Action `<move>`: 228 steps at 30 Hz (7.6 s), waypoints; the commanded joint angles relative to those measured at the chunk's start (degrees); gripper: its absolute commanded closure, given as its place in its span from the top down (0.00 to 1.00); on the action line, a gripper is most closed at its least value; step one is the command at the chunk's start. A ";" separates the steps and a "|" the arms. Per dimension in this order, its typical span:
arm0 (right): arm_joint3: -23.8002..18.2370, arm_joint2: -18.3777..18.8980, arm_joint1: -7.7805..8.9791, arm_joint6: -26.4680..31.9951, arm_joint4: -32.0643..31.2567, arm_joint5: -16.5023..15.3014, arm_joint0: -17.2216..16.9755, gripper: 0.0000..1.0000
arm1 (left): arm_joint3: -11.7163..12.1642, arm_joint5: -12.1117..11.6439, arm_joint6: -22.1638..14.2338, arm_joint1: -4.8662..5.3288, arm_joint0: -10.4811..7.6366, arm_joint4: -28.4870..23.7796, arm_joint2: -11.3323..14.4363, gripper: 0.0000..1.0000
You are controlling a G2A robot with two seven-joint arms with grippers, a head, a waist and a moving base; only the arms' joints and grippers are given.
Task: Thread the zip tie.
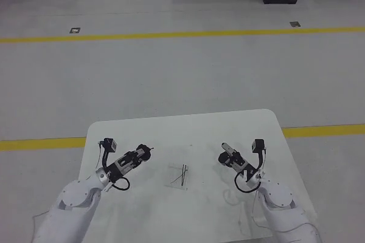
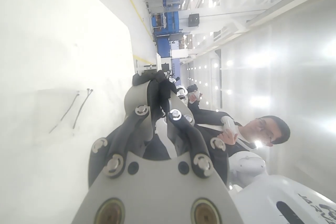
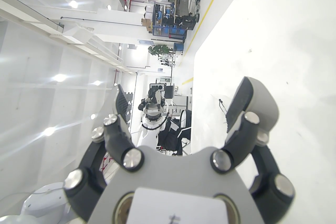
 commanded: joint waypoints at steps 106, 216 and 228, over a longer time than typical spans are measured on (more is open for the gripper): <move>-8.94 -25.63 -18.07 27.22 -75.86 38.96 14.00 1.00 | 0.45 0.90 -3.60 2.97 2.20 4.63 -9.88 0.00; 2.09 -20.94 -27.98 31.63 -97.10 38.96 13.99 0.00 | 0.45 0.90 -3.60 2.97 2.20 4.63 -9.88 0.00; -12.35 -14.63 -26.12 27.52 -85.08 33.75 7.47 0.00 | 0.45 0.90 -3.60 2.97 2.20 4.63 -9.88 0.00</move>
